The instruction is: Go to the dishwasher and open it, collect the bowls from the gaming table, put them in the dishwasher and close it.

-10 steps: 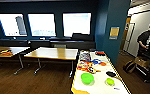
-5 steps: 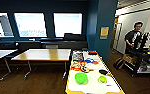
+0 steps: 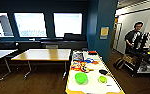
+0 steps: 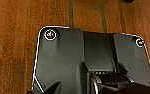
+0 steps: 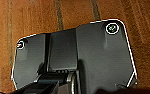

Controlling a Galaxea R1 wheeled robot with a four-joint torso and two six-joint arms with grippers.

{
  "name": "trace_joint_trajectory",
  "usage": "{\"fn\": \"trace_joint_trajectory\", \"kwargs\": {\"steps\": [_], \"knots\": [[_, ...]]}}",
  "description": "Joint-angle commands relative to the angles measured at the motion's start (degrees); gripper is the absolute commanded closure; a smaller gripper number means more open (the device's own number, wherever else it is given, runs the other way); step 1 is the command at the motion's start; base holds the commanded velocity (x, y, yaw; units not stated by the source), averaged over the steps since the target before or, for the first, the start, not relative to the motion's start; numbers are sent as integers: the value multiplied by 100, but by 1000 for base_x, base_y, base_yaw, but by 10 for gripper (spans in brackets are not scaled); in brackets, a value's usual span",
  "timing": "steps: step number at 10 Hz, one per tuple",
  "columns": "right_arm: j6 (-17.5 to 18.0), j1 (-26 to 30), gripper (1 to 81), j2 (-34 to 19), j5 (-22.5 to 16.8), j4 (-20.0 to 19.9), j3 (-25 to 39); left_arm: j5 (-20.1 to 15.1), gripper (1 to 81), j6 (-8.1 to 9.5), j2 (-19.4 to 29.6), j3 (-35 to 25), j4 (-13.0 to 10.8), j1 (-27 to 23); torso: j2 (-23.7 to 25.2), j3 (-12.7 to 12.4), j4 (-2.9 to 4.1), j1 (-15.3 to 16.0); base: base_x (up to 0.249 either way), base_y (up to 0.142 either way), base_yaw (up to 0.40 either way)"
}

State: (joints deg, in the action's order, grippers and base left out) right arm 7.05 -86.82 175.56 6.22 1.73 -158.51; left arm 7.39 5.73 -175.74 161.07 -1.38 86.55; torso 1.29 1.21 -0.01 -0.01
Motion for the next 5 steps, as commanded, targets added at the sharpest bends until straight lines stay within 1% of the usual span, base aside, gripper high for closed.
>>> {"fn": "trace_joint_trajectory", "kwargs": {"steps": [1, 4, 5], "knots": [[-10, 301, 10, 17, -261, 38, 32, -255, 10, -46, -5, 3, -12, -310, 0, 0, 0, 1, 0, 0, 0], [-10, 301, 10, 26, -261, 29, 32, -238, 10, -46, -5, 3, -20, -310, 0, 0, 0, 1, 0, 0, 0], [-10, 301, 10, 26, -261, 29, 32, -229, 10, -46, -5, 3, -29, -310, 2, 0, 0, 1, 80, 0, 0]]}}
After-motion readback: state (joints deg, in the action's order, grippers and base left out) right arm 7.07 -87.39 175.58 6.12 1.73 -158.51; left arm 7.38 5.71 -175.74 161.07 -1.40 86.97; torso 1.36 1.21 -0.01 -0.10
